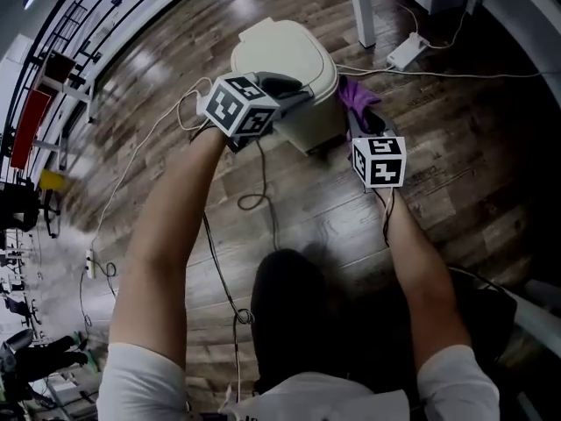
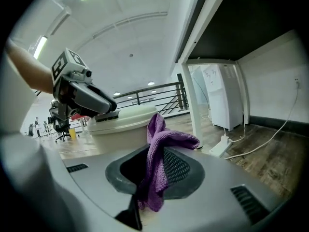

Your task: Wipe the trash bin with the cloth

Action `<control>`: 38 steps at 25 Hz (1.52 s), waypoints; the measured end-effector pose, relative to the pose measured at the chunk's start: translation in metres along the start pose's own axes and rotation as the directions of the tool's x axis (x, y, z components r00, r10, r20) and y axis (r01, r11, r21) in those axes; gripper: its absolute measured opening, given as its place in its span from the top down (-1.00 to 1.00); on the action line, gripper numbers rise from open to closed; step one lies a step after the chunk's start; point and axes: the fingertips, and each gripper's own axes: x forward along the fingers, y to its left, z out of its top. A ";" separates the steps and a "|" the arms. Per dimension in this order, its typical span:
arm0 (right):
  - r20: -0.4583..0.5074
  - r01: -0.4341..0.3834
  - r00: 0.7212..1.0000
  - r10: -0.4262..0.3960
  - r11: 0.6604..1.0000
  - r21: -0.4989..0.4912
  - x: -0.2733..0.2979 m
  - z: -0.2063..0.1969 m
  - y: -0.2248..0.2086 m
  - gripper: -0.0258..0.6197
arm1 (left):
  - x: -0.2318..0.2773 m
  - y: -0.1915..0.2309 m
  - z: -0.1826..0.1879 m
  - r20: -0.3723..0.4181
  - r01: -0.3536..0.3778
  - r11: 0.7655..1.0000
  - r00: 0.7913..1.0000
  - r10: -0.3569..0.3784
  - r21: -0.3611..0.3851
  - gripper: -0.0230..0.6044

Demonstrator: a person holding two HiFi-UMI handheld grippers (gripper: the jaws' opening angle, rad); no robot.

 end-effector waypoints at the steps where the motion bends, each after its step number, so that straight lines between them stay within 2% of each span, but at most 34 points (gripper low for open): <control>1: 0.003 -0.002 1.000 0.002 1.000 -0.001 0.001 0.002 0.004 0.68 | 0.000 -0.001 0.000 -0.002 -0.004 1.000 1.000 0.004 -0.002 0.62; 5: -0.011 -0.058 0.998 0.057 0.994 -0.096 0.014 0.006 0.036 0.68 | -0.001 -0.002 -0.001 0.003 -0.012 1.000 1.000 0.012 0.000 0.62; 11: 0.009 -0.048 0.999 0.051 0.979 -0.198 0.017 0.005 0.072 0.68 | -0.002 -0.001 0.001 0.017 -0.007 1.000 1.000 0.007 -0.015 0.63; 18: -0.010 -0.147 0.988 0.153 0.925 -0.349 0.016 -0.005 0.130 0.68 | -0.003 0.002 0.002 0.015 0.008 0.999 1.000 -0.007 -0.040 0.63; 23: -0.067 -0.282 0.957 0.282 0.853 -0.438 0.012 -0.023 0.176 0.68 | -0.003 0.001 0.001 0.018 0.003 0.999 1.000 -0.002 -0.042 0.63; 28: -0.126 -0.443 0.886 0.445 0.740 -0.505 -0.005 -0.039 0.226 0.68 | -0.003 0.000 0.000 0.023 -0.010 0.999 1.000 0.011 -0.032 0.63; 30: -0.139 -0.468 0.872 0.469 0.717 -0.517 -0.011 -0.045 0.234 0.68 | -0.003 0.000 0.001 0.024 -0.013 0.999 1.000 0.014 -0.029 0.63; 33: -0.150 -0.463 0.878 0.455 0.724 -0.511 -0.014 -0.054 0.225 0.68 | -0.004 0.001 0.002 0.025 -0.016 1.000 1.000 0.016 -0.027 0.62; 38: -0.169 -0.414 0.909 0.380 0.778 -0.473 -0.013 -0.070 0.183 0.68 | -0.005 0.001 0.002 0.024 -0.015 0.999 1.000 0.016 -0.030 0.62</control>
